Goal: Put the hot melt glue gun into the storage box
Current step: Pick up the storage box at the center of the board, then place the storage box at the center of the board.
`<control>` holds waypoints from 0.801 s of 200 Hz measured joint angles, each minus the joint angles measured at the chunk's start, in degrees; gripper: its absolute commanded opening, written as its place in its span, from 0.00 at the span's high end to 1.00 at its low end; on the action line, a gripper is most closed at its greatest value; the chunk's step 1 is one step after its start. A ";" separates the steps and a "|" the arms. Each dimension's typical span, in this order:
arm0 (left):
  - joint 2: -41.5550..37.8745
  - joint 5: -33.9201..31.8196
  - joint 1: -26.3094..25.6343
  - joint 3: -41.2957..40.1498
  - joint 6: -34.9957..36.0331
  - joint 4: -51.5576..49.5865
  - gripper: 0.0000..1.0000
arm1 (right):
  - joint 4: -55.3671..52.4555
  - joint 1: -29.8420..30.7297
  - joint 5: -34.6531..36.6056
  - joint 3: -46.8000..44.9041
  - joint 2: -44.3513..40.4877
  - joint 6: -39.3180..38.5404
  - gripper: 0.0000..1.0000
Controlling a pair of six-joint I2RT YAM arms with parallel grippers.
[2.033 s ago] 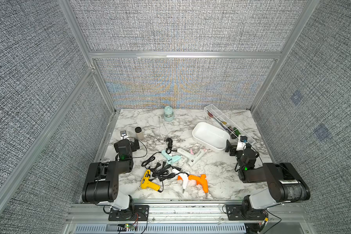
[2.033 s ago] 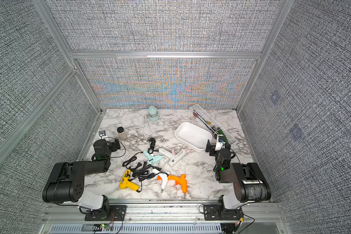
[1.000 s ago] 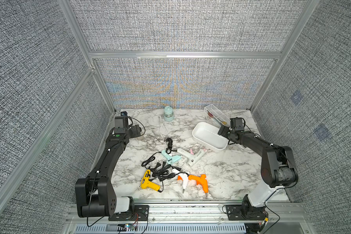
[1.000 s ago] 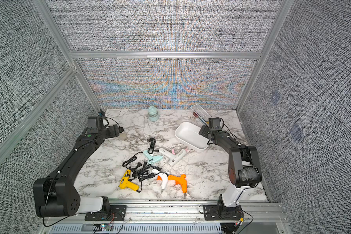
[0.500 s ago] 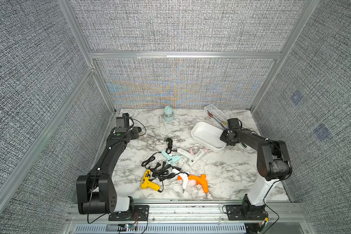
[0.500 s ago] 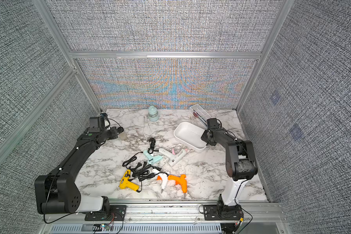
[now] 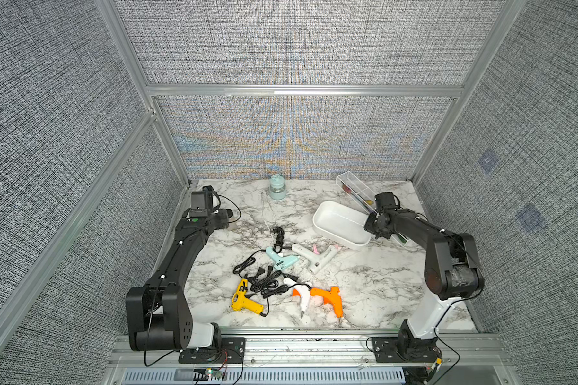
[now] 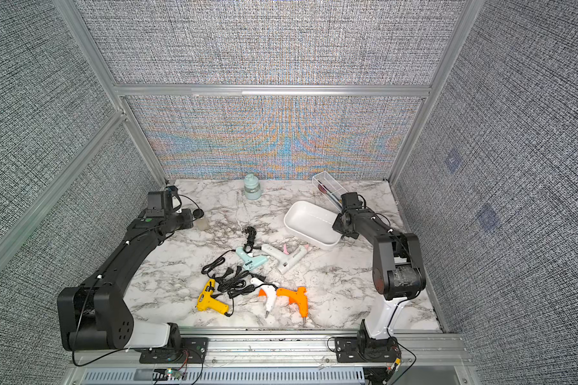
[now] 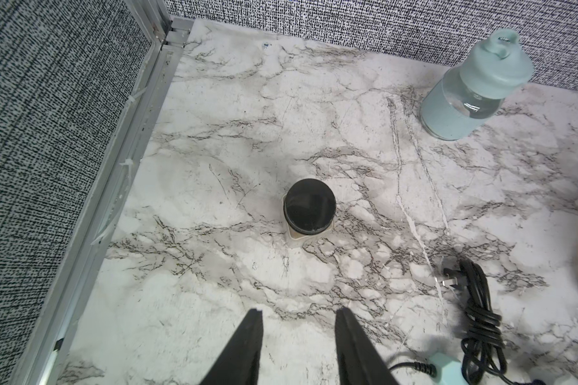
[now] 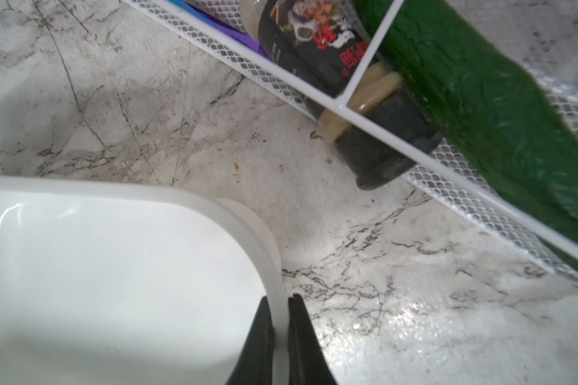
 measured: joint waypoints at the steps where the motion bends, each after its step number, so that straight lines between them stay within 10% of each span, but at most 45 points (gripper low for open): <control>1: 0.00 0.00 0.00 0.00 0.00 -0.02 0.60 | 0.02 0.02 0.00 0.04 0.02 0.04 0.95; 160: -5.27 0.35 -0.17 -0.85 1.20 -1.29 0.61 | -10.97 6.93 -6.71 39.47 25.31 -24.15 1.00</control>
